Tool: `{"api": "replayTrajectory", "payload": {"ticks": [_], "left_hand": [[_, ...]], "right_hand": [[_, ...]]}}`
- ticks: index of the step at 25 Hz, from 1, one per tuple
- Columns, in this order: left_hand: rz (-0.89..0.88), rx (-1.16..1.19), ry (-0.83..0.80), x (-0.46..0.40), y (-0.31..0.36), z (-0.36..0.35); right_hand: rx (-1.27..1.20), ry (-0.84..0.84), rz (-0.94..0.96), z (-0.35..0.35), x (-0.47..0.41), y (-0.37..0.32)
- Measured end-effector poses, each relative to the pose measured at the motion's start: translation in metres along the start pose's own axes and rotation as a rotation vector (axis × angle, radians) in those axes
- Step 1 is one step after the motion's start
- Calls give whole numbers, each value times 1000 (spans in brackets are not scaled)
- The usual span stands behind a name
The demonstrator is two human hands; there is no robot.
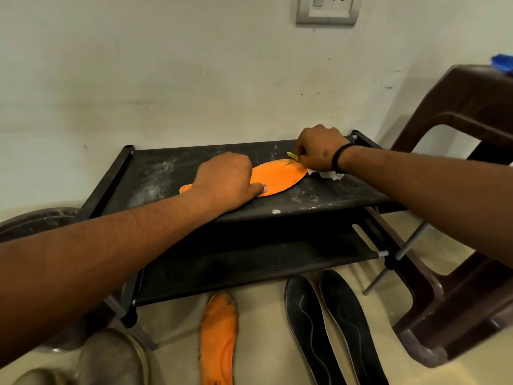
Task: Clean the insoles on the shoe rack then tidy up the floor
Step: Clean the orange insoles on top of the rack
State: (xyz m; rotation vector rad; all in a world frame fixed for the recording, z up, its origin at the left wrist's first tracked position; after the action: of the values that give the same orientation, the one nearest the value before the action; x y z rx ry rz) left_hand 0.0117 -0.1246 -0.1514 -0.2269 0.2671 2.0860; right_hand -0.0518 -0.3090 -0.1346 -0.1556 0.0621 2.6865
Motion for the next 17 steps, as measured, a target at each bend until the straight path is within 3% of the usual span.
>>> {"api": "replayTrajectory", "payload": {"ticks": [4, 7, 9, 13, 17], "left_hand": [[0, 1, 7, -2, -1, -2], [5, -6, 14, -3, -1, -2], [6, -2, 0, -3, -1, -3], [10, -1, 4, -2, -2, -1], [4, 0, 17, -3, -3, -3]], "right_hand": [[-208, 145, 93, 29, 3, -16], [-220, -71, 222, 13, 24, -41], [-181, -133, 201, -7, 25, -37], [-65, -24, 33, -1, 3, -14], [-188, 94, 143, 17, 7, -40]]}}
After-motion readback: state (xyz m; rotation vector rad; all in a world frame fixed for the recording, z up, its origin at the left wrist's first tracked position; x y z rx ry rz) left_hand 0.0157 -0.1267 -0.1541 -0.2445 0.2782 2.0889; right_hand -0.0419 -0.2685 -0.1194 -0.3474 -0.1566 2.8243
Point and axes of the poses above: each hand's wrist, its own x-axis away from the middle knuckle, its own z-axis out of the back of the hand, y = z × x, the point moved 6 cm from there along -x, towards the middle knuckle
